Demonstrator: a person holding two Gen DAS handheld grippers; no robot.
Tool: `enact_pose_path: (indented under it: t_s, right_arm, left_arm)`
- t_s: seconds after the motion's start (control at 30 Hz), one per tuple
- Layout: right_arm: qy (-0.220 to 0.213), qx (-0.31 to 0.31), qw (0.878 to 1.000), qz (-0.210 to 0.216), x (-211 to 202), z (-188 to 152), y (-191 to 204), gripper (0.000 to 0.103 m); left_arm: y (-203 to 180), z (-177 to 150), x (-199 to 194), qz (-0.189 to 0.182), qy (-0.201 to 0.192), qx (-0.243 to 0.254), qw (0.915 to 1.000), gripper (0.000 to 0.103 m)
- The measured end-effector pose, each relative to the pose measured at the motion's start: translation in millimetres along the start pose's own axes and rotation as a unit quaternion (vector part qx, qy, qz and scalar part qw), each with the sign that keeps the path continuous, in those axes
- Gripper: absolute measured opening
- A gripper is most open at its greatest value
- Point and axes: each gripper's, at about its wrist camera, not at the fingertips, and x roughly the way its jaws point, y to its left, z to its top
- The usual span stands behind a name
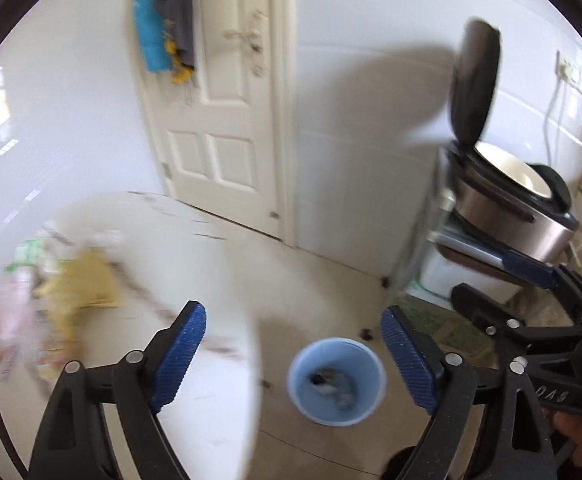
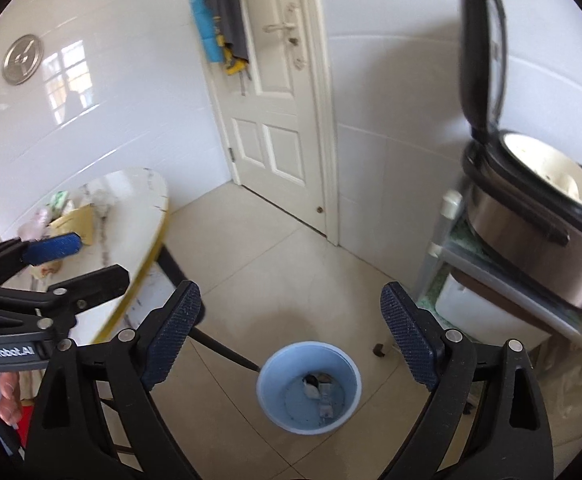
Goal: Collect trash
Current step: 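Grasp the small white cup with the left tool while the right tool grasps the brown lump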
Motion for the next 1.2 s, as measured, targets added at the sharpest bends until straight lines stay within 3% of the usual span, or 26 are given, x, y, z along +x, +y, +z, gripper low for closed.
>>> enact_pose_path:
  t_s: [0.23,0.37,0.47,0.53,0.7,0.8,0.97,1.03,1.1,1.2]
  right_arm:
    - [-0.010,-0.066,0.997,0.042,-4,10,80,0.092]
    - [-0.004,-0.098,0.993,0.065,4,12,123,0.092]
    - [0.005,-0.122,0.989,0.081,16,13,154,0.092]
    - [0.016,-0.137,0.986,0.089,28,13,171,0.092]
    - [0.038,-0.165,0.980,0.106,53,8,201,0.092]
    - [0.045,-0.174,0.977,0.115,61,4,212,0.092]
    - [0.051,-0.176,0.975,0.125,74,6,217,0.092]
    - [0.055,-0.174,0.975,0.127,79,7,217,0.092]
    - [0.057,-0.174,0.975,0.126,81,7,216,0.092]
    - [0.060,-0.173,0.975,0.128,84,7,218,0.092]
  left_arm:
    - [97,-37,-39,0.102,-0.004,-0.078,0.9917,0.095]
    - [147,-62,-34,0.121,0.031,-0.133,0.9833,0.095]
    - [168,-70,-22,0.110,0.046,-0.158,0.9802,0.092]
    - [179,-73,-11,0.100,0.055,-0.167,0.9794,0.088]
    - [208,-79,0,0.083,0.060,-0.178,0.9787,0.067]
    - [221,-75,10,0.086,0.060,-0.177,0.9787,0.061]
    - [232,-72,27,0.081,0.062,-0.187,0.9771,0.061]
    - [235,-69,29,0.064,0.057,-0.190,0.9780,0.051]
    - [235,-69,30,0.052,0.056,-0.188,0.9792,0.029]
    - [239,-74,29,0.052,0.058,-0.179,0.9808,0.021]
